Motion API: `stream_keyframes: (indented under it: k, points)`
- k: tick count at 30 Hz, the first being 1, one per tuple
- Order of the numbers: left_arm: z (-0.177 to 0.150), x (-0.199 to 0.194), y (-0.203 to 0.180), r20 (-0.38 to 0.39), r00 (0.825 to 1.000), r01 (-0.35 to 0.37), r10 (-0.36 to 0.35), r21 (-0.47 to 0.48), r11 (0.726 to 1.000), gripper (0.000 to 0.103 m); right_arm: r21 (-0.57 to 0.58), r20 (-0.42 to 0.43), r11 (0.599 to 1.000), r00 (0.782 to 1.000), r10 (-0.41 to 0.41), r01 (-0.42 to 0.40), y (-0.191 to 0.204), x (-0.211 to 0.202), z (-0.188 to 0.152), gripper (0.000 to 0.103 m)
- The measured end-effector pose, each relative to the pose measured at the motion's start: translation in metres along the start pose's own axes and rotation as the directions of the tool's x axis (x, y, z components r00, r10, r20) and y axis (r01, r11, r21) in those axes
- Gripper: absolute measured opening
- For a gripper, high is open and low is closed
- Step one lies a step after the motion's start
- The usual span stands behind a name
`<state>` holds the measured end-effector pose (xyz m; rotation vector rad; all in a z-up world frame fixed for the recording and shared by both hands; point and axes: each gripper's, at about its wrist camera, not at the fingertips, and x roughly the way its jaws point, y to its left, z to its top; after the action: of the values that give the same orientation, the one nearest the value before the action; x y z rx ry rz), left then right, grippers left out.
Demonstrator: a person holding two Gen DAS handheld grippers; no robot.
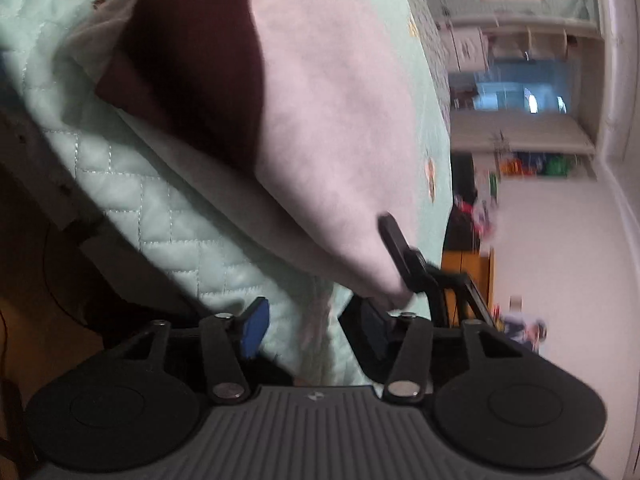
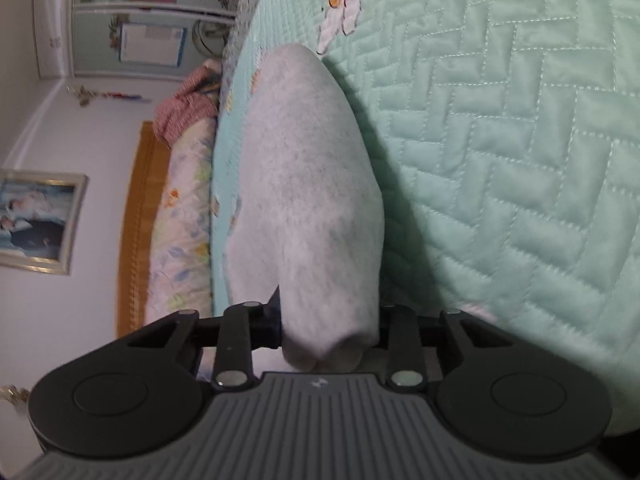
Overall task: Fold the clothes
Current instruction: 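Hold the rolled bundle with the right tool while the left tool grips its maroon side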
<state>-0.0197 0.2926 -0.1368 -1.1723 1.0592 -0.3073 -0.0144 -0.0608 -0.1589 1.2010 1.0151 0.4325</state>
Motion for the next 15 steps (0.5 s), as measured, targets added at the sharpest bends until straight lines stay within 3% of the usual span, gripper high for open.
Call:
stream_keyframes:
  k: [7,15]
  points:
    - [0.002,0.001,-0.022,0.212,0.977,0.04,-0.029,-0.049,0.998,0.075,0.119,0.04,0.991,0.997,0.06,-0.065,0.003,-0.001,-0.005,0.032]
    - [-0.008,0.016,-0.035,0.149,0.989,0.031,-0.024,-0.048,0.998,0.076,0.186,0.057,0.979,0.996,0.075,-0.085,0.005,0.0,-0.001,0.032]
